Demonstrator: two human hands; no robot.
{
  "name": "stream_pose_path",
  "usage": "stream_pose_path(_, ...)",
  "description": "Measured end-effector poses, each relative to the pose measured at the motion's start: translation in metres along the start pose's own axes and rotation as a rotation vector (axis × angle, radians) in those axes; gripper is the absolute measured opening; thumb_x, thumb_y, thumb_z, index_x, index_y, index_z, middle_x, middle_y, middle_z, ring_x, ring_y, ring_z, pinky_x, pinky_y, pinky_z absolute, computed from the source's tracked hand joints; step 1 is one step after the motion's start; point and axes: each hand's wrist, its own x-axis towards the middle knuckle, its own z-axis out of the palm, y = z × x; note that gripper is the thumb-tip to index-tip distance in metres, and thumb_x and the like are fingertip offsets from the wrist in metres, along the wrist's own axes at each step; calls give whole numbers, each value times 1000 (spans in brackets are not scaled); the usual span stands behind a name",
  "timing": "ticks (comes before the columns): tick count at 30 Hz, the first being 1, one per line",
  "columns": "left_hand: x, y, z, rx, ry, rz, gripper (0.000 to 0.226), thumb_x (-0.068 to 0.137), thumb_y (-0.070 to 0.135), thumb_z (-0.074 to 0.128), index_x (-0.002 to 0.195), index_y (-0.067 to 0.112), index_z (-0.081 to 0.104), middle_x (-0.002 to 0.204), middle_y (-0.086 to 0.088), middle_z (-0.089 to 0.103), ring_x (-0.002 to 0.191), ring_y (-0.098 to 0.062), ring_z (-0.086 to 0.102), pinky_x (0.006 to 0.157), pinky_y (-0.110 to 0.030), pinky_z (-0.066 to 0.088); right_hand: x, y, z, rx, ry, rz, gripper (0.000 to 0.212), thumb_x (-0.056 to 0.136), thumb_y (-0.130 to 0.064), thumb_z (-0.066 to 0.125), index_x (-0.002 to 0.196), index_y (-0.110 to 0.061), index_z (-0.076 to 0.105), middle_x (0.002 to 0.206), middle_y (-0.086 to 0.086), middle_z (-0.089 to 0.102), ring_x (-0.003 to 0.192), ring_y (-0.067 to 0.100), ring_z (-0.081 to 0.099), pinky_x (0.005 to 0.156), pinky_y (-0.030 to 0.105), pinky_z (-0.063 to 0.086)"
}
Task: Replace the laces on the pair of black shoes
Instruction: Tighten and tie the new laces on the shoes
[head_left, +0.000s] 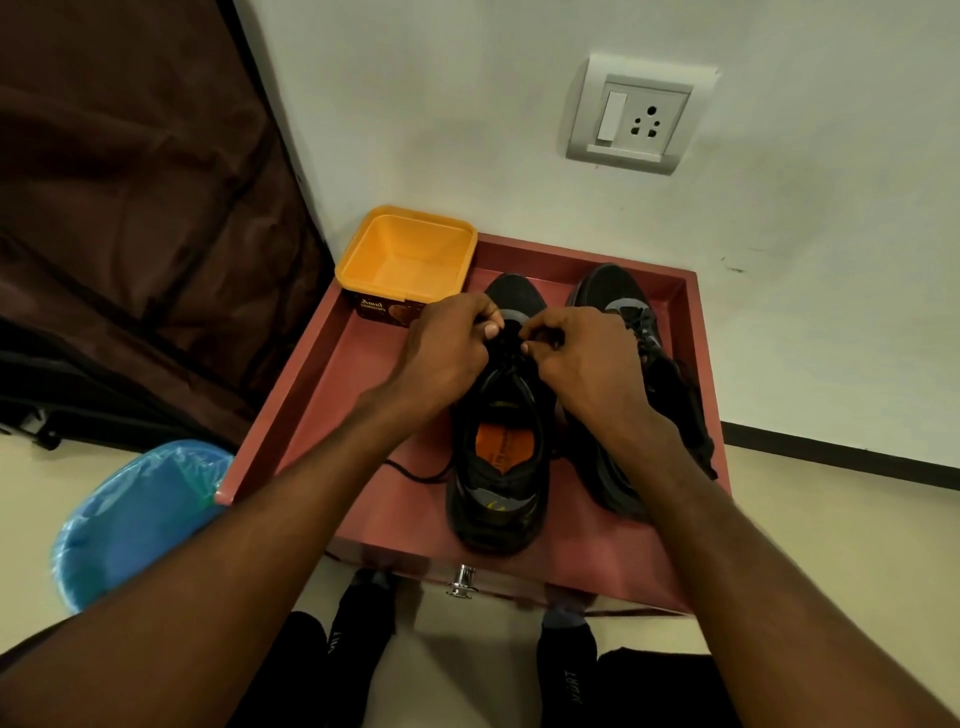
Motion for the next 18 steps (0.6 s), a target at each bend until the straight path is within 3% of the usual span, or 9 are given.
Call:
stream_pose_path(5,1,-3,-2,-113,-1,-26,24,94,-1,64,87,21,68,80,8,66,77,-8,64,65,-28,52,0,-1,2,6,-2,-9,7,90,-26,69,92,-29,75,85,-12,71,76,6,64,70,31,54)
stream_pose_path(8,-2,-3,-7,-104,-27,-11,21,89,-3,71,90,18,72,79,7,68,69,-1,62,61,-12,47,0,2,-1,82,-52,68,11,92,-23,68,87,-31,72,86,-16,68,79,4,62,72,27,43)
stream_pose_path(11,-6,-1,-8,-109,-36,14,18,87,-3,75,89,15,76,78,4,71,64,4,62,57,-7,45,-2,6,-5,164,-87,121,15,94,-23,68,82,-33,71,77,-19,66,73,0,59,69,26,41)
stream_pose_path(14,-6,1,-4,-98,-11,18,19,88,0,75,84,18,75,78,9,70,64,7,61,57,-10,46,-4,6,-6,257,-87,146,13,94,-23,70,83,-30,72,77,-12,69,72,7,64,72,34,52)
stream_pose_path(18,-5,0,1,-145,26,-27,27,92,-3,66,83,23,69,83,3,71,80,-11,68,71,-34,59,-4,6,-13,309,-75,148,11,94,-18,71,87,-27,69,86,-7,73,82,12,72,83,41,61)
